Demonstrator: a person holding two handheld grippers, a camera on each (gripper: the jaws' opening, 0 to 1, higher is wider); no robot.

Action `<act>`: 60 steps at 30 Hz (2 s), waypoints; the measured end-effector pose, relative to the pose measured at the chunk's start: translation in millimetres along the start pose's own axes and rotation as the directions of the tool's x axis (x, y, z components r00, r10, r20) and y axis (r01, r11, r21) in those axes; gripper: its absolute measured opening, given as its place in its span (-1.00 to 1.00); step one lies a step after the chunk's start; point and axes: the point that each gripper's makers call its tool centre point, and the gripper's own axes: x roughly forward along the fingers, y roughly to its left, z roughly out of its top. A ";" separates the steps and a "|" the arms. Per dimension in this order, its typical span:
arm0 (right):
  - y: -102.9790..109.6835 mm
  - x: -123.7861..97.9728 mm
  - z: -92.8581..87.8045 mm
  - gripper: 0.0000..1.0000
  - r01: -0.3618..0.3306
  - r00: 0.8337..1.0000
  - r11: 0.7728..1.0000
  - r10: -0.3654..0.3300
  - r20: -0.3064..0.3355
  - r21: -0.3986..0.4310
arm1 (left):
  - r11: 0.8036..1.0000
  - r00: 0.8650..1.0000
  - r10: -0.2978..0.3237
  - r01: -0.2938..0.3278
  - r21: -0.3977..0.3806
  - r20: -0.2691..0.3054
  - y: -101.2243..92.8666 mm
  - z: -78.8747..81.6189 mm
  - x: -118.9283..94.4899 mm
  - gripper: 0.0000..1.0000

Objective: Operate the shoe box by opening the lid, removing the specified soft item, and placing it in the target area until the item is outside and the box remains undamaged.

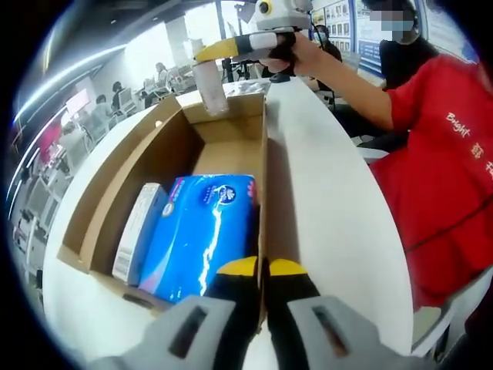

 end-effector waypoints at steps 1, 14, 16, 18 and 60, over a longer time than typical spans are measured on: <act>-1.8 0.1 -0.8 -0.62 0.005 1.000 1.000 -0.005 0.001 0.001 | 1.000 1.000 -0.001 0.001 0.000 -0.001 -1.7 2.0 -0.3 -0.97; -2.7 -1.6 1.7 -0.62 0.007 1.000 1.000 -0.007 0.004 -0.014 | 1.000 1.000 0.002 -0.002 0.002 0.001 -2.4 4.5 -0.4 -0.97; -0.7 -2.3 -0.2 -0.62 -0.008 1.000 1.000 0.008 -0.001 -0.004 | 1.000 1.000 0.006 -0.006 0.005 0.002 -3.8 5.8 -0.5 -0.97; -1.0 -3.8 -1.0 -0.62 0.002 1.000 1.000 -0.002 -0.005 -0.008 | 1.000 1.000 0.008 -0.008 0.007 0.004 -2.2 4.0 -0.4 -0.97; -21.8 -39.2 20.4 -0.62 0.066 0.995 0.997 -0.068 0.069 0.035 | 1.000 1.000 0.002 -0.002 0.014 0.006 -3.4 8.1 -1.3 -0.97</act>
